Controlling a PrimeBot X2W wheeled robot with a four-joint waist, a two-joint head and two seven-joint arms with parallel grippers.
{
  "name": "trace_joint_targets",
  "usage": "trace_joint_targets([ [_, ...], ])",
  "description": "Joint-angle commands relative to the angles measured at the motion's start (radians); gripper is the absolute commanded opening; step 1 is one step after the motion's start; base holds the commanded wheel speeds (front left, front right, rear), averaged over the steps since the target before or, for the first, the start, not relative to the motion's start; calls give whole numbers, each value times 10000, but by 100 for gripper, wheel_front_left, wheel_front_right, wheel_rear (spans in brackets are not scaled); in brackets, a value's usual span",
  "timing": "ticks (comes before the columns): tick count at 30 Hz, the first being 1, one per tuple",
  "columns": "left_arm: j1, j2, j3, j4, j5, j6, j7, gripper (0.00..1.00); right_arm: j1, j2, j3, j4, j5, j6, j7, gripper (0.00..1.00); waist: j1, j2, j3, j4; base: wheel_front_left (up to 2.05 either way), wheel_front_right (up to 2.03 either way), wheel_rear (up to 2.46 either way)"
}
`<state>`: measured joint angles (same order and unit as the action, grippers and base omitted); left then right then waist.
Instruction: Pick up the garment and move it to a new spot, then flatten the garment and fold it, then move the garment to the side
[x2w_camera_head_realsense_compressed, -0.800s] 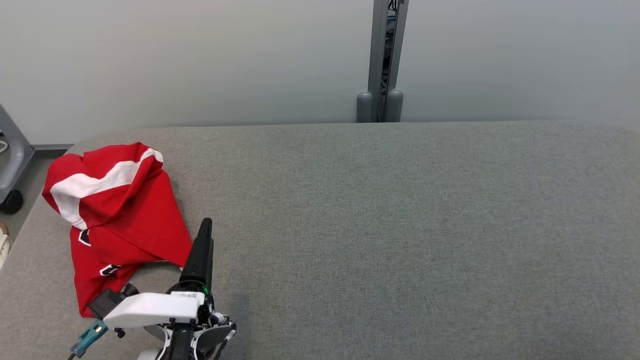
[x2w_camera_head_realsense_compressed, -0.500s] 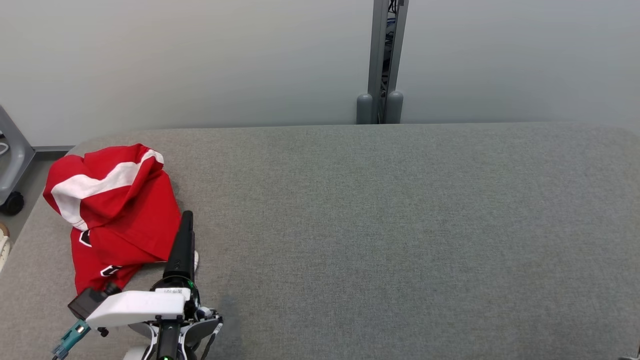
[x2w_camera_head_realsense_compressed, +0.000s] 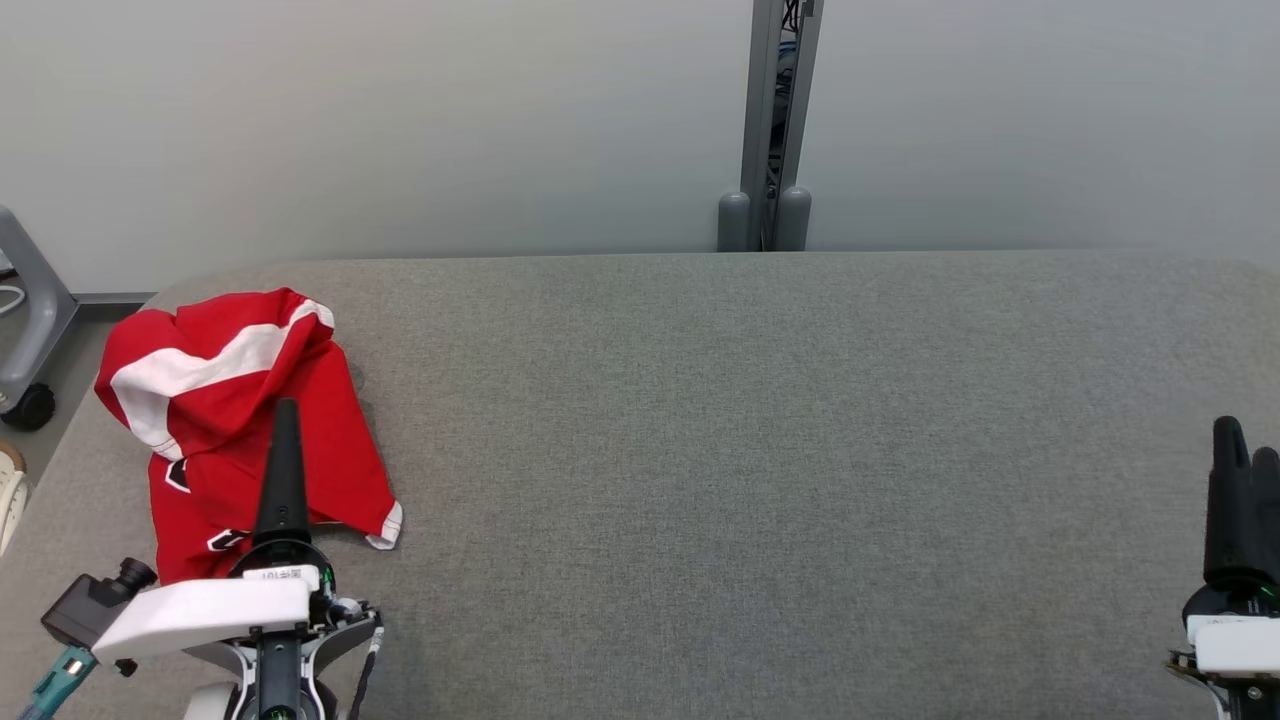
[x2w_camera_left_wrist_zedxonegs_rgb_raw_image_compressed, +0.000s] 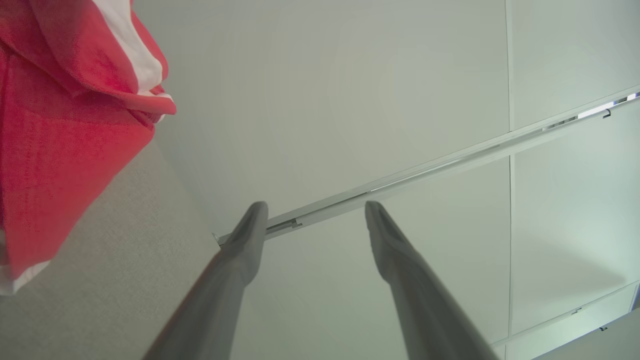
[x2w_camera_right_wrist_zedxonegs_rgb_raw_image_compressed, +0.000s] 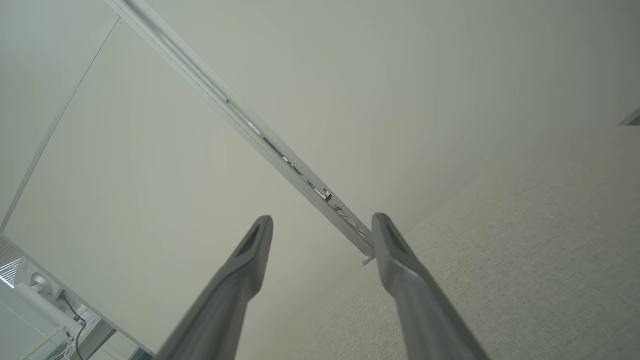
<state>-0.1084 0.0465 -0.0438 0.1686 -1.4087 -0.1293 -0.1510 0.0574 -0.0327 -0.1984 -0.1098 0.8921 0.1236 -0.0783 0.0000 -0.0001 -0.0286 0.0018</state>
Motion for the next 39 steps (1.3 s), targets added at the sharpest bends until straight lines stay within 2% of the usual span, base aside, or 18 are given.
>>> trace_joint_targets([
  [1, -97, 29, 243, -269, 309, -10, -78, 100, -258, -167, 212, -146, -605, 61, -124, 100, 0, 0, -7, 16, 0, 0, 0],
  [20, -58, 37, 1858, -1393, 3298, -14, -438, 100, -1138, -637, 1684, -65, -4535, 67, -724, 100, 0, 0, -85, -4, 0, 0, 0],
  [25, 77, 43, 1674, -1580, 3931, -15, -505, 100, -1235, -690, 1934, 94, -5185, 70, -836, 100, 0, 0, -93, -15, 0, 0, 0],
  [31, 334, 41, 1099, -1650, 5505, -13, -592, 100, -1323, -703, 2255, 540, -5740, 74, -991, 100, 0, 0, -124, -38, 0, 0, 0],
  [39, 713, 44, 44, -1200, 7645, 461, -721, 100, -1455, -674, 2562, 1482, -6252, 79, -1189, 100, 0, 0, -175, -88, 0, 0, 0],
])
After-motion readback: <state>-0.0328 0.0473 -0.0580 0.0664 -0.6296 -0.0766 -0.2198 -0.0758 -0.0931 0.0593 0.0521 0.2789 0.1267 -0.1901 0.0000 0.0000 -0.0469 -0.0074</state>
